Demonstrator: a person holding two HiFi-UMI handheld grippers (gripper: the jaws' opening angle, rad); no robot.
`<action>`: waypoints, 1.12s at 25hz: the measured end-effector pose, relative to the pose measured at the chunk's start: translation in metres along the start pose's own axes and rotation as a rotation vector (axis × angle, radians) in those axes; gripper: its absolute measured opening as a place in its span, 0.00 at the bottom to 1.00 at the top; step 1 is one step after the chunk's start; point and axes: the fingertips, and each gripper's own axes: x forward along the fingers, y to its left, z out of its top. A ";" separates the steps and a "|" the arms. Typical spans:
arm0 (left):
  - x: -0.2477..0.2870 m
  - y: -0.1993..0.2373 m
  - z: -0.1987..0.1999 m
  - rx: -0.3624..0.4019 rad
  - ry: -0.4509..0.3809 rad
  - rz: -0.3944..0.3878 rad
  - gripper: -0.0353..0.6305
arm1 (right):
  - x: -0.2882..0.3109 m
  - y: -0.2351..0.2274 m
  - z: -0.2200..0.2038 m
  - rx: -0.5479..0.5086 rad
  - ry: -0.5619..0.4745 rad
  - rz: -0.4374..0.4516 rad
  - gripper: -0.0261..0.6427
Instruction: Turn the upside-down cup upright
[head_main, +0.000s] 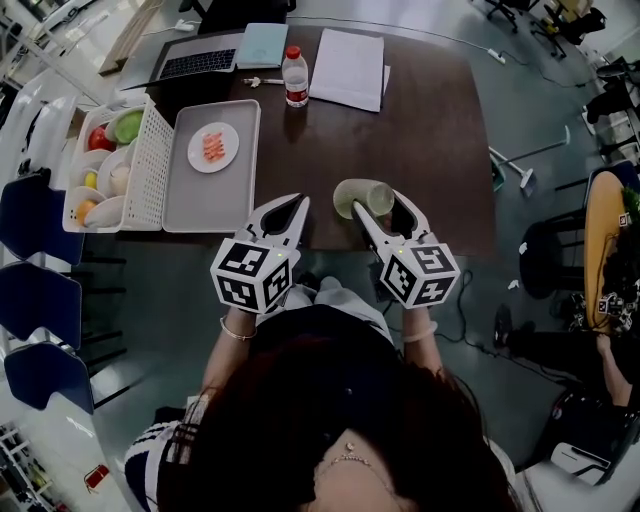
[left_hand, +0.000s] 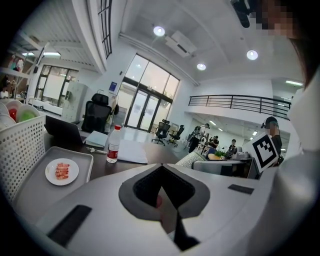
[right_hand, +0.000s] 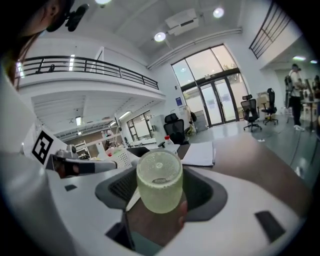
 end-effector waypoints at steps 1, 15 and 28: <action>0.000 0.001 0.001 -0.002 -0.003 -0.003 0.05 | -0.001 0.000 0.001 0.025 -0.009 0.010 0.48; 0.009 -0.007 0.004 -0.013 -0.006 -0.034 0.05 | -0.014 -0.009 0.006 0.351 -0.095 0.138 0.48; 0.001 -0.005 0.012 -0.044 -0.069 -0.055 0.05 | -0.017 -0.006 0.012 0.610 -0.167 0.296 0.48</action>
